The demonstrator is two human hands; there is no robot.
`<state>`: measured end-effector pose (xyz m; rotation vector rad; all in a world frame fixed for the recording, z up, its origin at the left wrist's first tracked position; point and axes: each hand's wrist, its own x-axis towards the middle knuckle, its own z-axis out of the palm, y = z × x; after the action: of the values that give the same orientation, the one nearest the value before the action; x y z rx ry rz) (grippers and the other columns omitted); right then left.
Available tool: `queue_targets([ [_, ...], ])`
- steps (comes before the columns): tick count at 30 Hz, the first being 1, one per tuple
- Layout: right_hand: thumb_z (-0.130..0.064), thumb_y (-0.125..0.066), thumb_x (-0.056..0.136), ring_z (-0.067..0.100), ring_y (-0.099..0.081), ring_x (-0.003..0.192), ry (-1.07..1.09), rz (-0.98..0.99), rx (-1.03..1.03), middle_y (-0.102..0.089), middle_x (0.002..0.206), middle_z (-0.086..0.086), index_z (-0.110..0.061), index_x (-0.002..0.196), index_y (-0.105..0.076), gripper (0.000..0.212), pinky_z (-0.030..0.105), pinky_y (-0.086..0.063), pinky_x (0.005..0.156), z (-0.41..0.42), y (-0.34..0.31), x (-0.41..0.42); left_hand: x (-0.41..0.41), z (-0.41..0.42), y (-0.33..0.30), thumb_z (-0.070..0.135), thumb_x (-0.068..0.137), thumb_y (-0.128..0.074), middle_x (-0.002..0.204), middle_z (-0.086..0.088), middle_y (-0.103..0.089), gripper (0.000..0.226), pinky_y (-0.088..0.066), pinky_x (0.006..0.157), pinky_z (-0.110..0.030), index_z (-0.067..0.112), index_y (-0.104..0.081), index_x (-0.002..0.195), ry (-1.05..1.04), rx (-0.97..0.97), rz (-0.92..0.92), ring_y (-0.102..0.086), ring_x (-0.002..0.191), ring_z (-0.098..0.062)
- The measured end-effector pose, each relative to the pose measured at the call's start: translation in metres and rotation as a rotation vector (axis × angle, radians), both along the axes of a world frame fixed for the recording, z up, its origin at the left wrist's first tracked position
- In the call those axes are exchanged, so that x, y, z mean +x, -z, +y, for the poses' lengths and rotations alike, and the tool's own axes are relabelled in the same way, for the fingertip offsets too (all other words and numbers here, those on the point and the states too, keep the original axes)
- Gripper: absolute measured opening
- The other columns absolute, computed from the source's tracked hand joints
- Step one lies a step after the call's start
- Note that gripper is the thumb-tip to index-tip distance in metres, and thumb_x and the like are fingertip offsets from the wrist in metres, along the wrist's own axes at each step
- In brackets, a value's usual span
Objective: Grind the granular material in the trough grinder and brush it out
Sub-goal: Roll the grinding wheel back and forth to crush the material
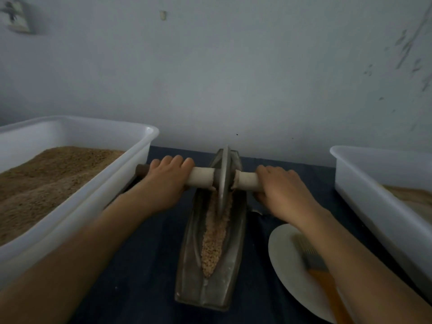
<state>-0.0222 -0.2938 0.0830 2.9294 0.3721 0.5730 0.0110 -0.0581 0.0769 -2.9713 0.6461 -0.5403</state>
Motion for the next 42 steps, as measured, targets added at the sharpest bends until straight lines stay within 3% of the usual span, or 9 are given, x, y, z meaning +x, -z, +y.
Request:
queue_targets([
  [3,-0.03,-0.052,0.09,0.022,-0.049,0.097,0.011,-0.048,0.03,-0.054,0.106,0.001,-0.017,0.107,-0.045,0.023,0.03,-0.021,0.068,-0.003,0.006,0.008,0.004,-0.008,0.009,0.025,0.091,-0.052,0.118,-0.001,-0.044,0.034,-0.031,0.094,-0.034,0.021,-0.041,0.122,-0.016,-0.022,-0.167,-0.042,0.108,-0.021],
  [6,-0.032,-0.052,0.09,0.022,-0.05,0.097,-0.004,-0.017,0.018,-0.055,0.106,0.002,-0.017,0.106,-0.044,0.023,0.031,-0.022,0.068,-0.004,0.004,0.006,0.005,-0.005,0.007,0.029,0.091,-0.053,0.12,-0.001,-0.045,0.036,-0.033,0.096,-0.034,0.022,-0.039,0.123,0.004,-0.029,-0.138,-0.043,0.109,-0.02],
  [12,-0.028,-0.054,0.09,0.017,-0.051,0.084,-0.016,0.342,0.014,-0.055,0.098,0.001,-0.015,0.104,-0.045,0.021,0.029,-0.031,0.06,0.004,-0.021,-0.016,-0.016,0.007,-0.02,0.036,0.091,-0.055,0.124,0.001,-0.047,0.043,-0.038,0.099,-0.035,0.023,-0.033,0.125,0.04,0.09,0.282,-0.047,0.113,-0.017],
  [16,-0.027,-0.056,0.089,0.014,-0.053,0.082,-0.031,0.613,0.032,-0.052,0.091,-0.001,-0.014,0.102,-0.05,0.02,0.025,-0.038,0.061,0.01,-0.041,-0.041,-0.037,0.012,-0.044,0.031,0.092,-0.054,0.113,0.003,-0.049,0.034,-0.042,0.089,-0.027,0.027,-0.032,0.117,0.077,0.163,0.596,-0.051,0.099,-0.012],
  [22,-0.028,-0.058,0.089,0.012,-0.049,0.074,-0.06,0.715,0.022,-0.053,0.087,0.0,-0.012,0.097,-0.053,0.018,0.023,-0.033,0.055,0.012,-0.051,-0.054,-0.045,0.016,-0.053,0.029,0.094,-0.052,0.099,0.007,-0.048,0.026,-0.039,0.074,-0.02,0.028,-0.033,0.11,0.106,0.153,0.716,-0.049,0.085,-0.007],
  [26,-0.027,-0.056,0.089,0.014,-0.052,0.084,-0.02,0.535,0.024,-0.054,0.097,0.001,-0.017,0.1,-0.045,0.018,0.029,-0.038,0.065,0.01,-0.035,-0.035,-0.033,0.012,-0.041,0.028,0.093,-0.053,0.1,0.007,-0.044,0.026,-0.038,0.082,-0.022,0.028,-0.031,0.107,0.09,0.122,0.596,-0.046,0.089,-0.008],
  [34,-0.03,-0.05,0.091,0.021,-0.051,0.097,-0.008,-0.026,-0.01,-0.055,0.106,0.0,-0.018,0.106,-0.044,0.02,0.031,-0.023,0.067,0.0,0.003,0.001,0.002,0.0,0.0,0.033,0.093,-0.05,0.119,0.001,-0.046,0.032,-0.036,0.093,-0.033,0.022,-0.039,0.12,0.037,0.0,-0.04,-0.045,0.108,-0.018],
  [38,-0.029,-0.05,0.092,0.021,-0.05,0.097,-0.016,-0.002,-0.01,-0.055,0.106,0.001,-0.017,0.106,-0.044,0.02,0.03,-0.024,0.069,0.001,0.0,0.0,0.003,0.001,0.003,0.035,0.091,-0.052,0.117,0.003,-0.048,0.031,-0.035,0.091,-0.031,0.024,-0.041,0.118,0.062,-0.057,-0.077,-0.045,0.105,-0.015],
  [42,-0.028,-0.052,0.092,0.019,-0.052,0.091,-0.016,0.271,0.019,-0.056,0.106,0.004,-0.014,0.107,-0.044,0.022,0.028,-0.027,0.065,0.005,-0.017,-0.014,-0.009,0.007,-0.011,0.038,0.091,-0.053,0.122,0.004,-0.048,0.037,-0.038,0.096,-0.033,0.025,-0.037,0.121,0.074,0.043,0.107,-0.048,0.111,-0.015],
])
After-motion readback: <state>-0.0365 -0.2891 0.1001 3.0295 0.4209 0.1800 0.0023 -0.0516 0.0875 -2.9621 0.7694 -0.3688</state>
